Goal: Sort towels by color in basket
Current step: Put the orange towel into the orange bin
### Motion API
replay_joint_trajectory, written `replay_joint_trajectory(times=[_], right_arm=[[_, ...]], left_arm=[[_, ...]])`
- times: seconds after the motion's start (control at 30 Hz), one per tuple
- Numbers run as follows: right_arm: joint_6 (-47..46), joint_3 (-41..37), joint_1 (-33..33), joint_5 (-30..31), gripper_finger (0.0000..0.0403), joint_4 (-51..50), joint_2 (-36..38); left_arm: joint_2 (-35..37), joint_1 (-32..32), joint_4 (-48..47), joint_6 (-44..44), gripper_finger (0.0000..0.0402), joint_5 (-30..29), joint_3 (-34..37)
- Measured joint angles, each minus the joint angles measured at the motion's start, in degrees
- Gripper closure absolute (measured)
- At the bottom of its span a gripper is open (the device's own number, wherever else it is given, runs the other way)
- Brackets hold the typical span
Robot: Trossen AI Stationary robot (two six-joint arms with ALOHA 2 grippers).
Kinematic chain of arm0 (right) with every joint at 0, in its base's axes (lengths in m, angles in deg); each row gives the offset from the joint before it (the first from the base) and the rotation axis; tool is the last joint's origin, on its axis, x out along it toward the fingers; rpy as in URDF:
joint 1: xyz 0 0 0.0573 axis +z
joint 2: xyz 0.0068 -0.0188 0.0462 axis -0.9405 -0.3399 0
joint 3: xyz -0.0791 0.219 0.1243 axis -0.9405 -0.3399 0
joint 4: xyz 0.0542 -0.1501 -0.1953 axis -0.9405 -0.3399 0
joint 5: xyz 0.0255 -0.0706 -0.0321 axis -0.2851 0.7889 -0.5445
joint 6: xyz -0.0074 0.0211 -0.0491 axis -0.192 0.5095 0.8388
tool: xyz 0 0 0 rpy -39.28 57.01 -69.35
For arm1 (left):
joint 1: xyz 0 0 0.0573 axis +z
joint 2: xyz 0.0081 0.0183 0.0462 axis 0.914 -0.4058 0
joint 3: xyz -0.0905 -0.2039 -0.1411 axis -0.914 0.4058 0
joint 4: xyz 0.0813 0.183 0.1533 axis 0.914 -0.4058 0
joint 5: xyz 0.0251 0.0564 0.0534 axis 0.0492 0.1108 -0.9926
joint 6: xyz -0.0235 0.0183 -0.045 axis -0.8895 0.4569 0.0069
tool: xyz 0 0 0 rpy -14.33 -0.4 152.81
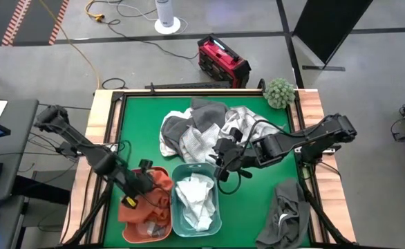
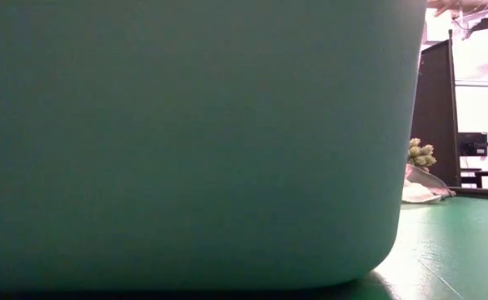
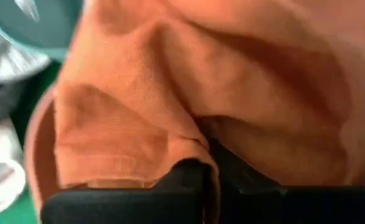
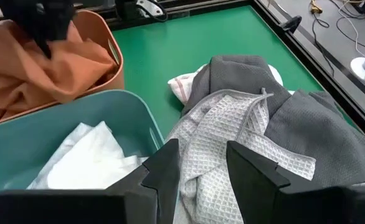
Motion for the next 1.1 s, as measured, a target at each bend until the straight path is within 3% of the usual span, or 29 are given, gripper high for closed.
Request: replay_joint_trajectory(times=[0.37, 0.53, 0.8, 1.1], right_arm=[[0.0, 0.0, 0.0, 0.0, 0.0241, -0.1, 0.0], [0.0, 0.0, 0.0, 0.0, 0.0241, -0.1, 0.0], [0.0, 0.0, -0.5, 0.0, 0.0241, -0.2, 0.0], [0.1, 0.0, -0.5, 0.0, 0.0241, -0.7, 0.0]], left_arm=[[-12.5, 0.2, 0.2, 0.1, 0.0353, -2.0, -0.1], [-11.3, 0.2, -2.0, 2.3, 0.0292, -2.0, -0.5], [-6.0, 0.0, -12.6, 0.9, 0.0198, -1.4, -10.6], [-1.0, -1.1, -21.0, -1.1, 0.019, 0.6, -19.1]])
